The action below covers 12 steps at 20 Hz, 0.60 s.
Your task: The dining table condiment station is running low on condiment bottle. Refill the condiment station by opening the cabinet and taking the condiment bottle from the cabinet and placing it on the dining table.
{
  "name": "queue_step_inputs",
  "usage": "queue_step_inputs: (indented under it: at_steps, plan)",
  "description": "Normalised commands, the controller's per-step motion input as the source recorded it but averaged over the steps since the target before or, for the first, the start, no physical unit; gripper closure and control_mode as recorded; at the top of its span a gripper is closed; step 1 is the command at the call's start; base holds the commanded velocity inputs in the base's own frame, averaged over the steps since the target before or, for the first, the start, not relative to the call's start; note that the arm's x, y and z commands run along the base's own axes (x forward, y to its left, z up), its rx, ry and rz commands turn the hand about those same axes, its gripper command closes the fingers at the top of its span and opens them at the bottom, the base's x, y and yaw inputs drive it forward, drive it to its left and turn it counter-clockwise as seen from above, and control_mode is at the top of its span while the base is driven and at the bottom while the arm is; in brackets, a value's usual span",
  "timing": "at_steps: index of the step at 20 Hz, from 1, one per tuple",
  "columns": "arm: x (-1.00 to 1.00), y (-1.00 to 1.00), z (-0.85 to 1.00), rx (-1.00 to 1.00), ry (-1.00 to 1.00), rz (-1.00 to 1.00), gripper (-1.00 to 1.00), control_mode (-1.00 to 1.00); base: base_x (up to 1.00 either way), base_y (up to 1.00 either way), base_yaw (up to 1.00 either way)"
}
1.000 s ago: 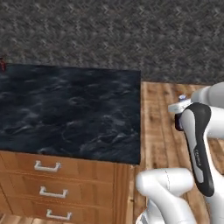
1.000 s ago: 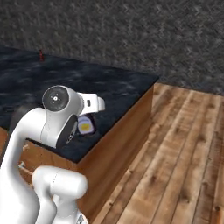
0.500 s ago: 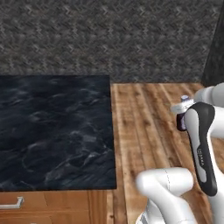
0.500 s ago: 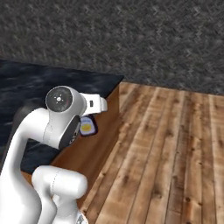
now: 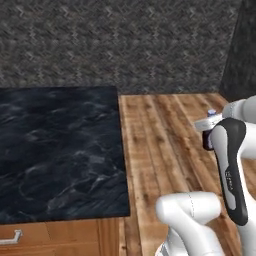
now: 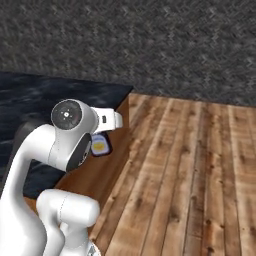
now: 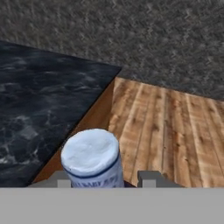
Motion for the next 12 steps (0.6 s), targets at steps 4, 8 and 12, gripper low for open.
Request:
queue_step_inputs:
  at_steps: [4,8,12]
  plan:
    - [0.00,0.00,0.00,0.00,0.00,0.00,1.00,1.00,0.64,-1.00,-0.44]
    - [0.00,0.00,0.00,0.00,0.00,0.00,1.00,1.00,0.21,-1.00,-0.58]
    - [0.00,0.00,0.00,0.00,0.00,0.00,1.00,1.00,0.17,-0.94,-0.64]
